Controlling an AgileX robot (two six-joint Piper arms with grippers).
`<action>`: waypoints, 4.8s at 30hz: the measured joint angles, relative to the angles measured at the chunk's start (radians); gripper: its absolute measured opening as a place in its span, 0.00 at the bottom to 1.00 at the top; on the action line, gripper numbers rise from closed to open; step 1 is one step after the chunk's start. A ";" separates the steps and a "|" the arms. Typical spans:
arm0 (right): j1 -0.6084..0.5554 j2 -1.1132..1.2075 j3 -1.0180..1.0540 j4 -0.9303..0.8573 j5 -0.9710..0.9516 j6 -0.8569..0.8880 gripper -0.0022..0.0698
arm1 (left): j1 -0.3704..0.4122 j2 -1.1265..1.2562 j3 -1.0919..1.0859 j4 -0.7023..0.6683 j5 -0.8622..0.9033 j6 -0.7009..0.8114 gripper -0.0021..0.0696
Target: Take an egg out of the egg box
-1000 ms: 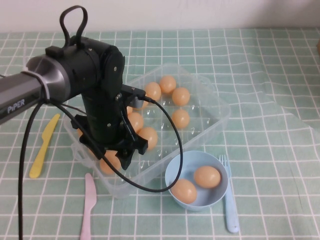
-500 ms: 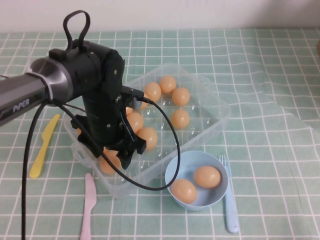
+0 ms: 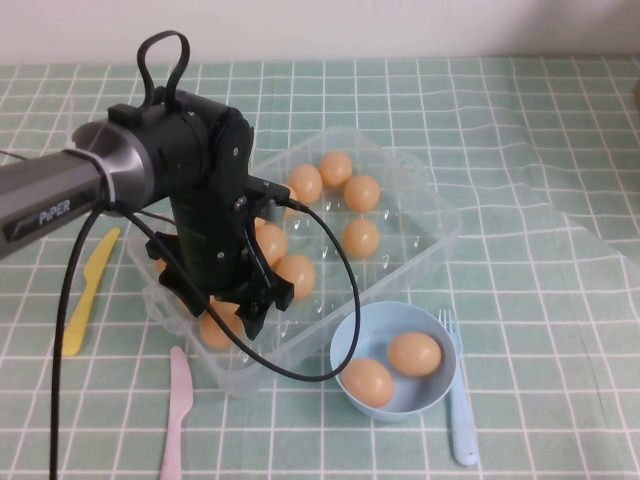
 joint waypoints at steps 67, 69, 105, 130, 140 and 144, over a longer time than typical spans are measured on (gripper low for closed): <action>-0.001 -0.001 0.000 0.000 0.000 -0.008 0.01 | -0.313 0.035 -0.198 -0.080 0.011 0.190 0.53; -0.001 -0.001 0.000 0.000 0.000 -0.008 0.01 | -0.313 0.048 -0.198 -0.080 0.003 0.206 0.53; -0.001 -0.004 0.000 0.000 0.000 -0.007 0.01 | -0.255 -0.167 -0.154 -0.047 -0.119 0.262 0.12; -0.001 -0.006 0.000 0.000 0.000 -0.007 0.01 | -0.159 -0.996 0.813 -0.134 -0.929 0.143 0.03; -0.001 -0.006 0.000 0.000 0.000 -0.007 0.01 | -0.159 -1.017 0.875 -0.092 -0.940 0.133 0.03; -0.001 -0.006 0.000 0.000 0.000 -0.007 0.01 | -0.159 -1.017 0.875 -0.072 -1.002 0.133 0.02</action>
